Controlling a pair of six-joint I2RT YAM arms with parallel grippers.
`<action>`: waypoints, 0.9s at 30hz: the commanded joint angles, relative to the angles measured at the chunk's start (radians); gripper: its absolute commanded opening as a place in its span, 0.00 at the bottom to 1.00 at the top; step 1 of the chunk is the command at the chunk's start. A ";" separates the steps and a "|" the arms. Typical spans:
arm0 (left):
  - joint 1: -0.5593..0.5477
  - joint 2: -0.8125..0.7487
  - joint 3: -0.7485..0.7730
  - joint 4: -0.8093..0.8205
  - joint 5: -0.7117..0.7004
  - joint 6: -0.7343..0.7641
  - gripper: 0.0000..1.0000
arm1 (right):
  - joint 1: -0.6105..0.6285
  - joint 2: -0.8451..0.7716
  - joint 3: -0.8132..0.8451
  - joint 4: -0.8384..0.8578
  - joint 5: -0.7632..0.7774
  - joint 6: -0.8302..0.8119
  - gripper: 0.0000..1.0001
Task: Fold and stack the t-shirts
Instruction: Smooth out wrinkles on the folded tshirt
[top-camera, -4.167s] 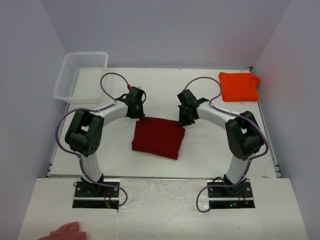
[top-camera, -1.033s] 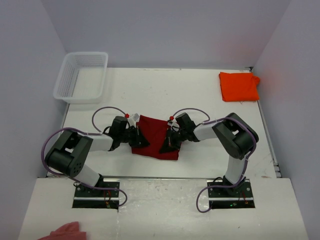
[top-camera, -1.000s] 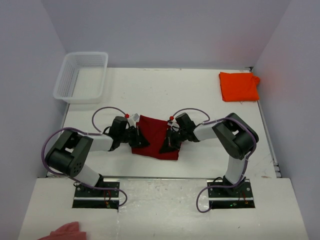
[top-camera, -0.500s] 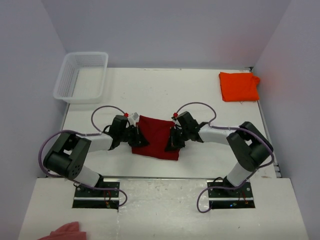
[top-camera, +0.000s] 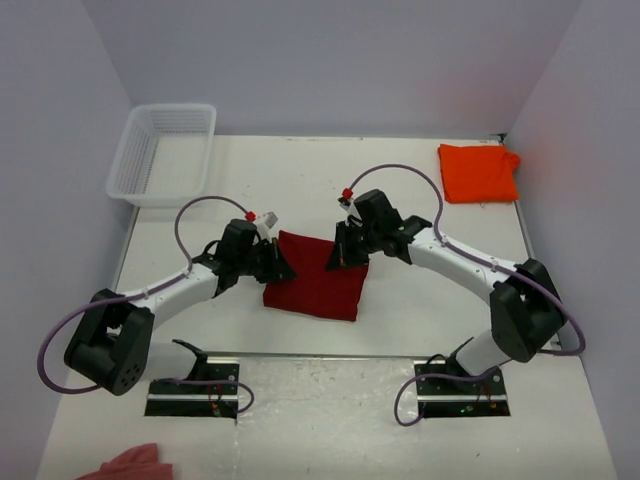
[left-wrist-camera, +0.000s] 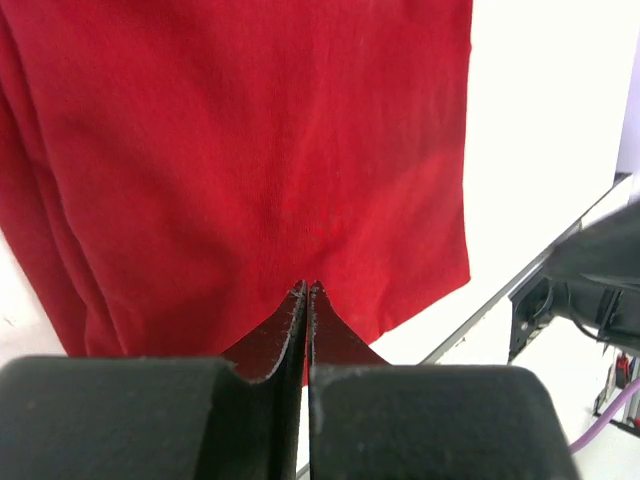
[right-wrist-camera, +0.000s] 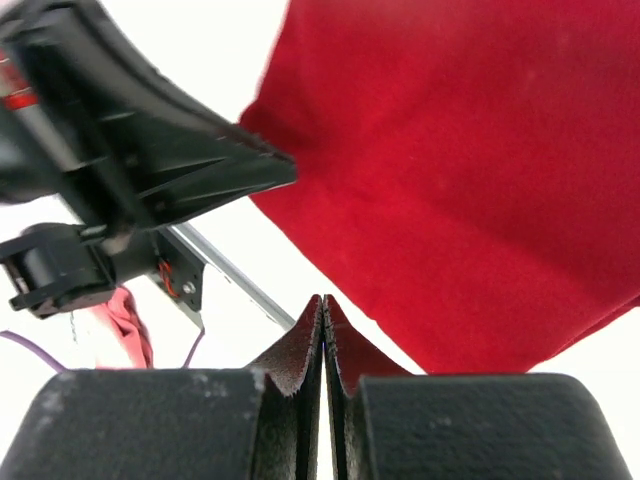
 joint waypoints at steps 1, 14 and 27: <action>-0.019 -0.027 -0.026 -0.025 -0.005 -0.003 0.00 | -0.017 0.071 0.024 0.007 -0.054 0.000 0.00; -0.044 -0.040 -0.212 0.096 0.007 -0.056 0.00 | -0.052 0.309 -0.047 0.184 -0.151 0.080 0.00; -0.044 0.026 -0.222 0.124 -0.014 -0.052 0.00 | -0.060 0.320 -0.131 0.196 -0.084 0.071 0.00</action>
